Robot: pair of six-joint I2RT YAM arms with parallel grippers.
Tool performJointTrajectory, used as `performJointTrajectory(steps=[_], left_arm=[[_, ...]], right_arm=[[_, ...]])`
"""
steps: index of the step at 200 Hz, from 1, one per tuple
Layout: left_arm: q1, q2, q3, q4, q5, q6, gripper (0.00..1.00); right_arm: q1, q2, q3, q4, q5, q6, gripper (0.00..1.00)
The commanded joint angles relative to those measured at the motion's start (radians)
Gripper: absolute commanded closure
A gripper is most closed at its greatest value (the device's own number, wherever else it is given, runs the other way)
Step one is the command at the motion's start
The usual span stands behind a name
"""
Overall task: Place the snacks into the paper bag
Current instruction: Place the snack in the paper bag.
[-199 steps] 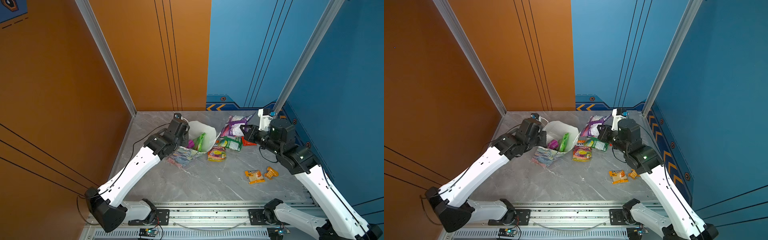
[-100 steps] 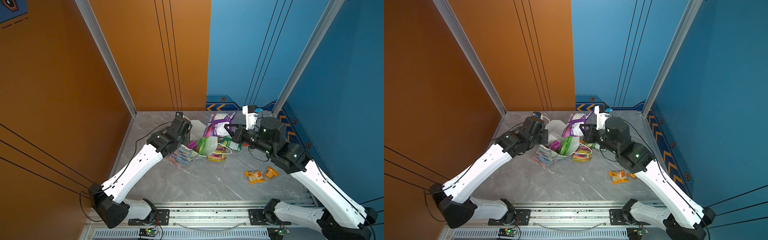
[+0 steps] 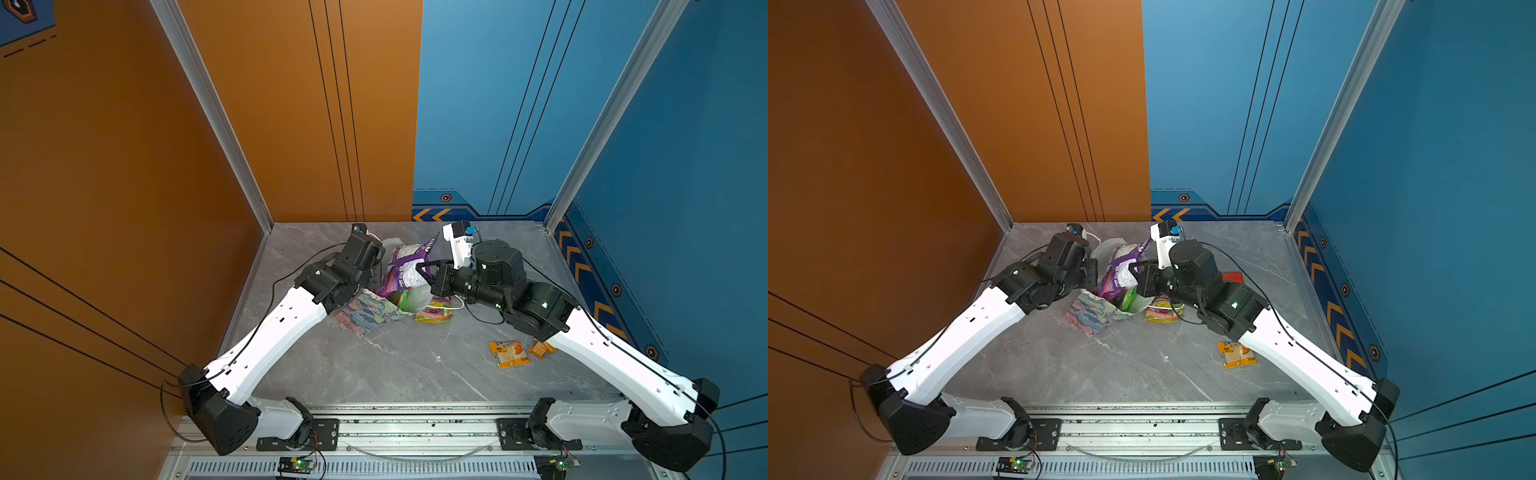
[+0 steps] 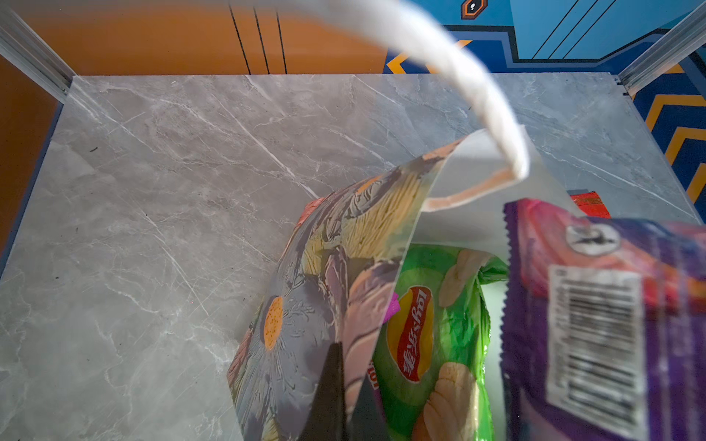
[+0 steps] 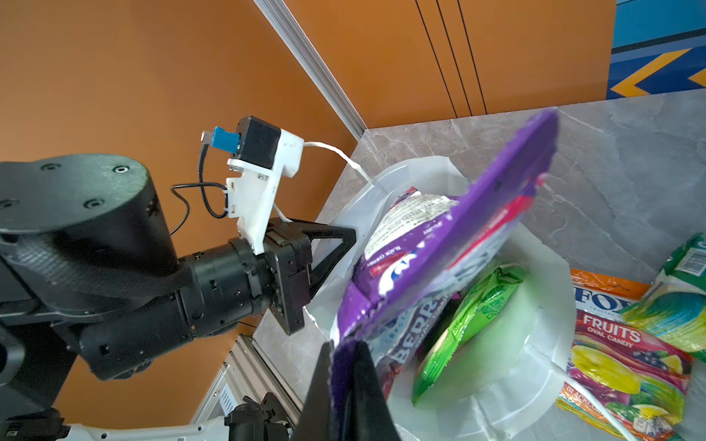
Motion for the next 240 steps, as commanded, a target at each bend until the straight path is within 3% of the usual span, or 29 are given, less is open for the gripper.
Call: performJointTrajectory(steps=[1,240], left_arm=[[0.006,-0.022,0.034,0.01,0.037,-0.013,1.0],[0.033,-0.072,-0.023,0.048,0.091,-0.081,1.0]], right_arm=[[0.006,0.005,-0.003,0.084,0.008,0.007,1.0],[0.072,0.22,-0.109,0.391,-0.028,0.084,1.0]])
